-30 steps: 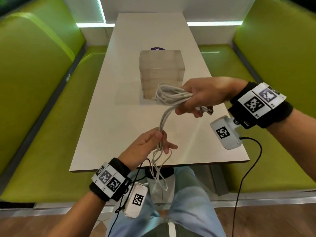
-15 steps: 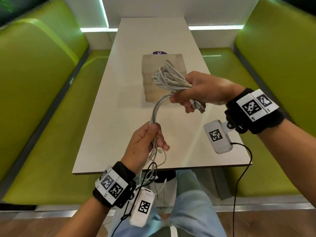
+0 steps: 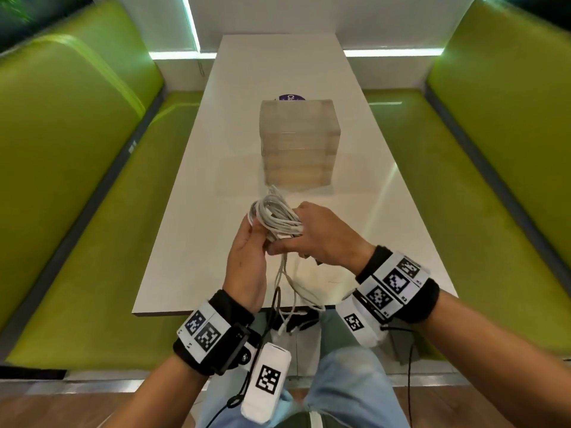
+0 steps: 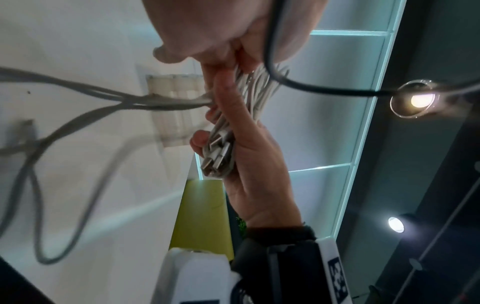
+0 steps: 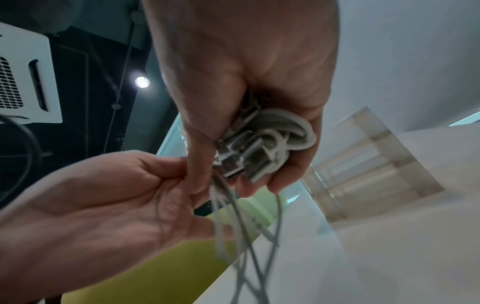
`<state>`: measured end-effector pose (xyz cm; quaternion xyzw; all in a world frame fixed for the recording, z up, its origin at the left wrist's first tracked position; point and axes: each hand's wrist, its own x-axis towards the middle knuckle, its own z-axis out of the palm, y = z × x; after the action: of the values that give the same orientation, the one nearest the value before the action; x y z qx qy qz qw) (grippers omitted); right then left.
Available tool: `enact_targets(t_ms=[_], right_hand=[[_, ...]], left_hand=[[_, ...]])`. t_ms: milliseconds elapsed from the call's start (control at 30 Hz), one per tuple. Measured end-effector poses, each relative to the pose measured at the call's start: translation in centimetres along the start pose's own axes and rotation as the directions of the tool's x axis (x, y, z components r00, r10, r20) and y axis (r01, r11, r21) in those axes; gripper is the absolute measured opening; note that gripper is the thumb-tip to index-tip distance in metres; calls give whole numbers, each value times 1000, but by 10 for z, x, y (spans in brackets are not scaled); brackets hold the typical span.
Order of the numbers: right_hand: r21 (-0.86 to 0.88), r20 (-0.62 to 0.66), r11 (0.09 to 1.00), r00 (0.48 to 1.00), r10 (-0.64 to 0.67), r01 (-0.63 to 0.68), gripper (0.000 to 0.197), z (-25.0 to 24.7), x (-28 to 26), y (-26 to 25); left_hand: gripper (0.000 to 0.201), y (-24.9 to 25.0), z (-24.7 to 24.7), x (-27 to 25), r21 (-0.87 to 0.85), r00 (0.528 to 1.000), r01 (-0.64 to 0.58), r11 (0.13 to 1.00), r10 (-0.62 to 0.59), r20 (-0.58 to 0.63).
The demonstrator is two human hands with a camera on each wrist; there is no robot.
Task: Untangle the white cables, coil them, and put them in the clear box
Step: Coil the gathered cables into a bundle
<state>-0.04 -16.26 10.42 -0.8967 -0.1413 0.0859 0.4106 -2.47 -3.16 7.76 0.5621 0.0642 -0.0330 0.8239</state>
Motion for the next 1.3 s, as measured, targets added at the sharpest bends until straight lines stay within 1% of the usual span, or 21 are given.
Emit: enact_targets(t_ms=[100, 133, 200, 233, 267, 333, 367, 400, 433, 467, 533, 567, 600, 733, 800, 867, 933, 1000, 1033, 1167, 1300], right_hand=[[49, -8, 998, 999, 31, -31, 26, -1, -1, 5], [64, -3, 997, 999, 44, -43, 21, -1, -2, 6], [69, 28, 997, 999, 35, -37, 20, 0, -4, 7], [68, 67, 997, 997, 21, -26, 20, 1, -5, 6], [72, 122, 997, 992, 7, -15, 19, 3, -6, 5], [116, 226, 993, 974, -8, -19, 17, 8, -8, 2], [144, 253, 989, 967, -12, -26, 15, 10, -8, 0], [159, 270, 987, 963, -22, -22, 14, 11, -8, -1], [156, 283, 988, 959, -30, -15, 13, 11, -8, -3], [144, 295, 990, 955, -37, -7, 11, 12, -8, -5], [134, 318, 991, 946, -65, 23, 14, 13, -9, -8], [148, 325, 988, 942, -80, 33, 19, 15, -10, -9], [171, 331, 985, 940, -85, 29, 21, 16, -11, -9], [337, 379, 941, 919, -106, -30, 6, 16, -16, -8], [449, 407, 892, 901, -153, -51, 8, 16, -18, -7], [512, 407, 858, 892, -197, -44, 15, 18, -20, -6], [572, 390, 819, 893, -225, -44, 28, 22, -19, -2], [599, 389, 799, 894, -220, -64, 54, 26, -18, 0], [609, 397, 789, 893, -209, -86, 58, 27, -18, 1], [586, 411, 799, 900, -149, -135, 33, 31, -21, 1], [568, 390, 812, 913, -122, -134, 33, 31, -22, 0]], left_hand=[[31, 3, -6, 0, 1, 999, 32, 999, -32, 8], [32, 5, -9, 1, -13, 998, 47, 999, -46, 37], [38, 9, -17, 2, -2, 985, 40, 999, -39, 166], [45, 11, -21, 2, 15, 972, 20, 1000, -23, 232], [60, 12, -25, 3, 19, 963, 14, 1000, -18, 269], [100, 13, -29, 7, -18, 960, 42, 999, -35, 277], [111, 12, -31, 7, -37, 958, 35, 999, -23, 286], [114, 12, -31, 8, -34, 957, 21, 999, -10, 291], [108, 12, -28, 6, -27, 959, 6, 1000, 2, 284], [93, 12, -26, 4, -16, 968, -7, 1000, 11, 249], [47, 16, -18, 1, -28, 991, -27, 999, 30, 129], [29, 16, -17, 1, -41, 995, -32, 999, 35, 92], [19, 16, -16, 0, -62, 995, -35, 997, 41, 87], [17, 17, -13, -2, -171, 982, 0, 985, 32, 185], [16, 17, -14, -1, -205, 976, 23, 979, 22, 215], [28, 18, -17, 0, -194, 968, 32, 980, 18, 251], [51, 18, -19, 2, -160, 958, 40, 986, 8, 287], [52, 17, -19, 2, -161, 956, 30, 987, 18, 294], [47, 16, -20, 2, -166, 955, 29, 986, 21, 296], [36, 11, -21, 1, -137, 953, 15, 990, 27, 302], [37, 12, -19, 4, -112, 947, 8, 994, 28, 321]])
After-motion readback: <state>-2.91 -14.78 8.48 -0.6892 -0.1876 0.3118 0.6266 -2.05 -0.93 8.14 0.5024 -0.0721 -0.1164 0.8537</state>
